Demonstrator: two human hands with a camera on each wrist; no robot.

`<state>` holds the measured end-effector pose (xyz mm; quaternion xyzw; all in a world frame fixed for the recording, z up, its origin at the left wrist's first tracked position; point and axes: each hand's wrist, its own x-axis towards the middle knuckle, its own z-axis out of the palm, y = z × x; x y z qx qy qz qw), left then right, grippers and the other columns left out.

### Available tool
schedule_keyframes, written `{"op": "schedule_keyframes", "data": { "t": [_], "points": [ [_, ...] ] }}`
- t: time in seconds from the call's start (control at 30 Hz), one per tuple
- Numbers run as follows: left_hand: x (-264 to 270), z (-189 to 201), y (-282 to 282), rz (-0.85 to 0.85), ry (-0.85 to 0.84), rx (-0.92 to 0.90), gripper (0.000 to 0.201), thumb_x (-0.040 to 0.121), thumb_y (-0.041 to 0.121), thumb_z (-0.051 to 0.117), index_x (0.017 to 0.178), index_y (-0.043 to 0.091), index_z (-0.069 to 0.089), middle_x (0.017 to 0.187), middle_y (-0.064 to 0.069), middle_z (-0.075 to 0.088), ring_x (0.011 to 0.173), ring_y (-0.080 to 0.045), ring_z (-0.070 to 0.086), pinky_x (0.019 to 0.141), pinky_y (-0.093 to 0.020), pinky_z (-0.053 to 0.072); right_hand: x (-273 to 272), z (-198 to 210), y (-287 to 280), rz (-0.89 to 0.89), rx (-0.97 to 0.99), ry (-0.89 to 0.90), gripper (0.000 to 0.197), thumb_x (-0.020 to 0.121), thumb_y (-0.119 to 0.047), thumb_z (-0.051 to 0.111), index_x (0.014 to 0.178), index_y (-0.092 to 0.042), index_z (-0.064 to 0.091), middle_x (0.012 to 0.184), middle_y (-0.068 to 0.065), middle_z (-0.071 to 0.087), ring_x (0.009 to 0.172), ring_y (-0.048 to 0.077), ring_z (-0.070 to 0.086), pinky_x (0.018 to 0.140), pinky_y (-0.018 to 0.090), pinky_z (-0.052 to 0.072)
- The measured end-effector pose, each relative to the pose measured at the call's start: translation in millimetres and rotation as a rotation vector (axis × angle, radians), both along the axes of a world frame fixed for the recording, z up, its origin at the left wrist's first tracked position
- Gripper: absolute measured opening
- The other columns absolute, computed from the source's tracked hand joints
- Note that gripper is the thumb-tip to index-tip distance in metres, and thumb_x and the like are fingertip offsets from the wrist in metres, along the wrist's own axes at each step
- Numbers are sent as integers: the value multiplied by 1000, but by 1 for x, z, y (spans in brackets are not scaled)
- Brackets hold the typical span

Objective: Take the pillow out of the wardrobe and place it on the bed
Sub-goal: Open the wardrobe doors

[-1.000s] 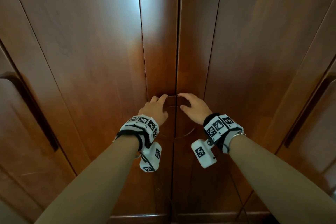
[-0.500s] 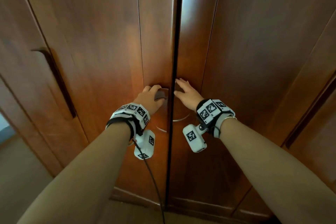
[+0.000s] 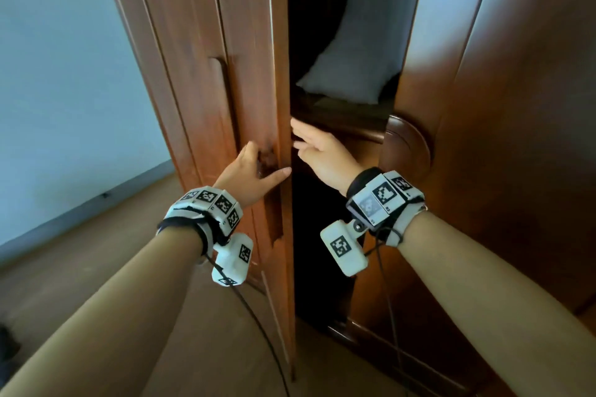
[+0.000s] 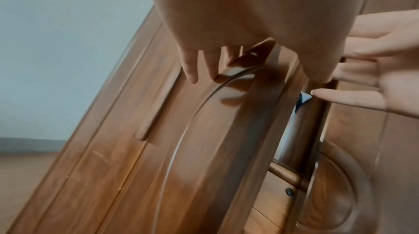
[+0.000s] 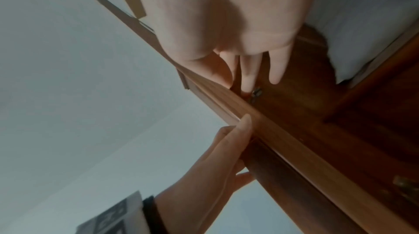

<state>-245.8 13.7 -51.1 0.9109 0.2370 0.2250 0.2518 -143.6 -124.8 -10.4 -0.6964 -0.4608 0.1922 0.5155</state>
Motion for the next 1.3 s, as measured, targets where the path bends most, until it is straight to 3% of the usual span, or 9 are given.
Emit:
{"op": "schedule_keyframes", "data": {
  "t": [0.23,0.4,0.53,0.63,0.87,1.0,1.13,1.23,1.3],
  "points": [
    [-89,2,69,207,-102,-196,55,80,59,62,112,17,46,103,-2,62,97,-22,60,85,-37,48,-76,-12,79,268,-49,-93,68,93,8,37,153,-20,22,162,3,24,145,20,35,121,32,24],
    [-131,6,133,273,-173,-277,48,77,43,73,112,16,54,101,0,64,96,-21,63,93,-39,51,-112,-25,138,253,-76,-64,59,93,6,41,146,-19,40,156,3,38,143,20,38,116,28,27],
    [-151,6,180,280,-246,-291,40,83,22,70,119,9,57,102,-1,64,95,-19,62,87,-32,49,-125,-38,174,211,-124,-83,47,93,1,44,134,-19,56,151,0,45,138,19,44,112,27,32],
    [-162,2,211,266,-312,-293,39,83,18,69,119,7,57,101,-3,65,94,-21,63,89,-35,52,-129,-46,191,183,-160,-109,42,93,-2,45,125,-22,63,147,-1,49,134,16,48,107,23,33],
    [-175,-21,269,371,-223,-154,41,88,44,61,113,12,59,115,-3,53,97,-20,58,93,-38,51,-138,-71,220,107,-233,-100,37,93,-5,47,112,-28,69,138,-1,57,127,12,53,109,32,41],
    [-178,-28,293,416,-272,-195,43,90,39,61,119,7,55,121,-9,49,99,-17,52,91,-29,45,-136,-77,228,91,-274,-111,37,93,-7,47,112,-30,68,136,2,59,125,13,56,107,35,45],
    [-178,-23,320,458,-291,-256,37,88,36,63,113,11,56,125,-13,57,103,-27,61,92,-36,50,-130,-77,230,50,-278,-112,36,91,-10,47,109,-33,69,130,6,64,114,21,64,103,47,49],
    [-176,-19,334,501,-294,-305,40,88,33,64,120,10,54,130,-17,58,112,-30,61,94,-37,49,-122,-78,227,27,-254,-127,38,89,-10,47,103,-37,69,117,15,71,110,41,63,99,56,49],
    [-174,-19,341,533,-298,-309,45,89,32,63,125,8,51,132,-17,57,116,-32,59,98,-41,48,-116,-79,222,12,-247,-125,36,91,-8,47,107,-31,70,120,7,71,111,26,65,104,46,49]
  ]
}}
